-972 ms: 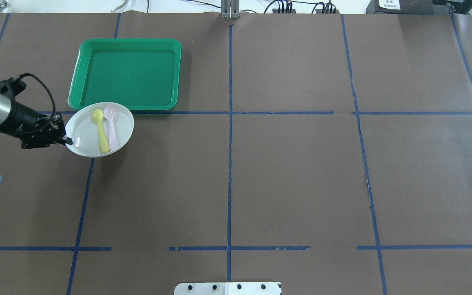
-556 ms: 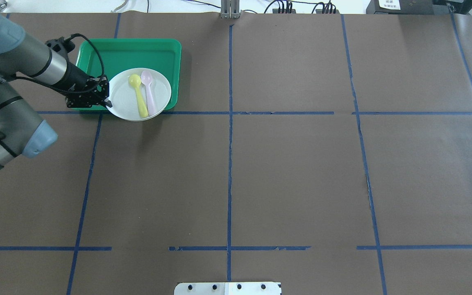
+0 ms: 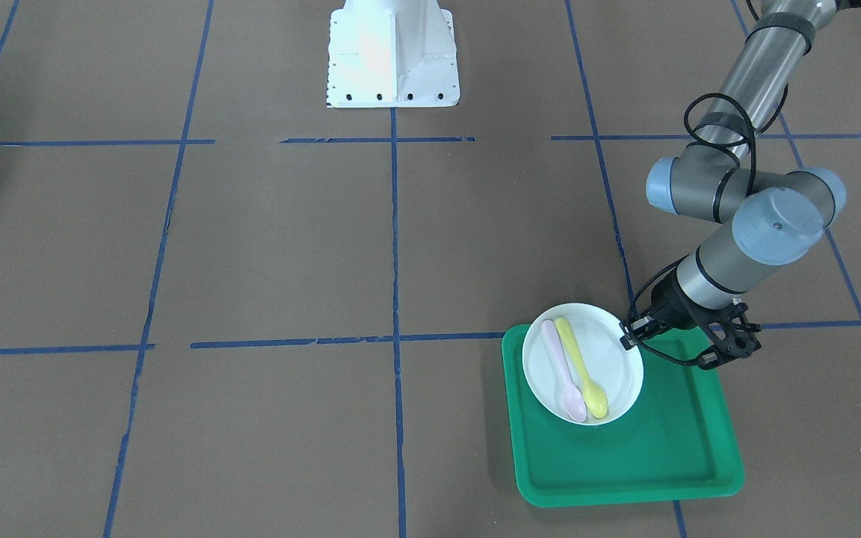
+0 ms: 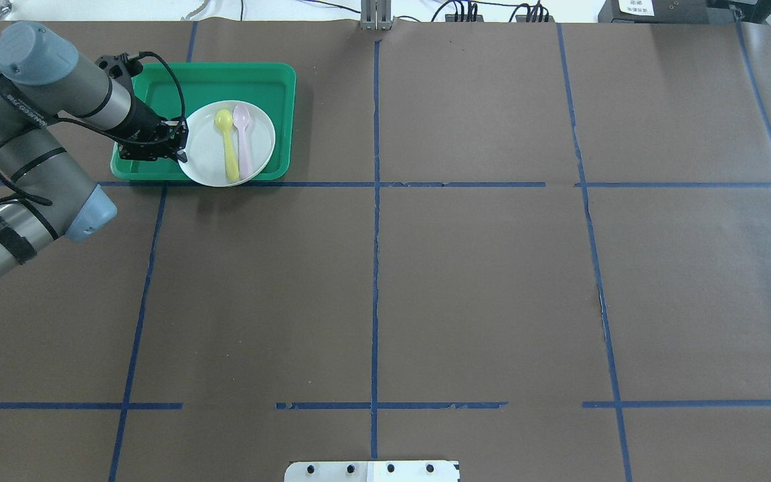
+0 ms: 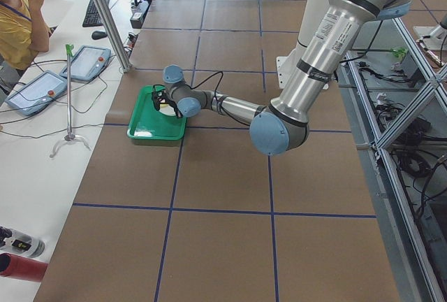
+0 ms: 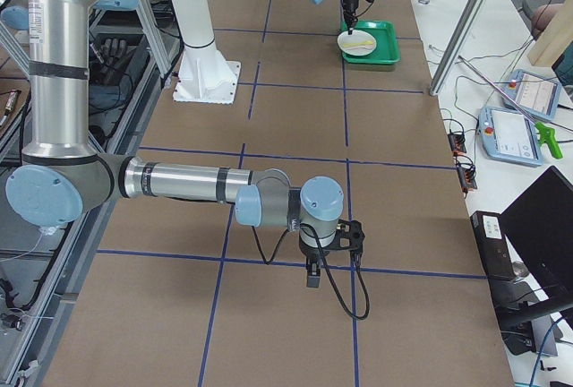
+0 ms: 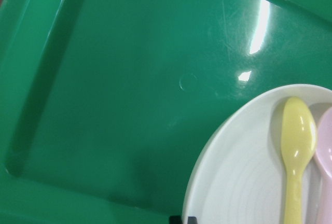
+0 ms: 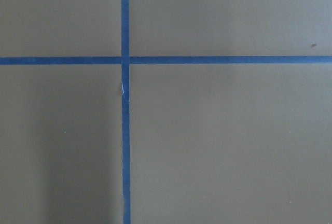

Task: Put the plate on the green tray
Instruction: 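Lower the plate onto the green tray and open the left gripper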

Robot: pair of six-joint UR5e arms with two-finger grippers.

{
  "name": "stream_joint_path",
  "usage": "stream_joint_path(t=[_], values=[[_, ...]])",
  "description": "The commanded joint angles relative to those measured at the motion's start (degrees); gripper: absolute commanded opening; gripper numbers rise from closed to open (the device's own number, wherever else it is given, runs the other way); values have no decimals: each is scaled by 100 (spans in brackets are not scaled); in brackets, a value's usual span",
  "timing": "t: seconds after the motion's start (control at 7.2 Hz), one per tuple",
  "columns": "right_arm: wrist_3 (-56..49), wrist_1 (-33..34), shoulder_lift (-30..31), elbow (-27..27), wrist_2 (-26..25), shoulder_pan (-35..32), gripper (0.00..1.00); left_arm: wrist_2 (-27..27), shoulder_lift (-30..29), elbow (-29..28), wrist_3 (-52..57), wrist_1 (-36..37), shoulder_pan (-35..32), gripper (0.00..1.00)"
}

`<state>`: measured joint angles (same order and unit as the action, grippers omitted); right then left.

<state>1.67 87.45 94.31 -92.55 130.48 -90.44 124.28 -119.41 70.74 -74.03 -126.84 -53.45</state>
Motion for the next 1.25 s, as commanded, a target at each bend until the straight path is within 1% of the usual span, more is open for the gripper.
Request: stream_joint_path(t=[0.0,0.42,0.83,0.97,1.11], values=[[0,0,0,0,4,0,100,-167,-64,-218,12,-166,-17,0],[0,0,0,0,4,0,100,-141,-293,-218,12,-148,-359,0],[0,0,0,0,4,0,100,-167,-460,-569,3,-174,-325,0],[0,0,0,0,-5,0,100,-167,-460,-596,12,-192,-298,34],[0,0,0,0,-5,0,100,-159,-452,-596,55,-192,-298,75]])
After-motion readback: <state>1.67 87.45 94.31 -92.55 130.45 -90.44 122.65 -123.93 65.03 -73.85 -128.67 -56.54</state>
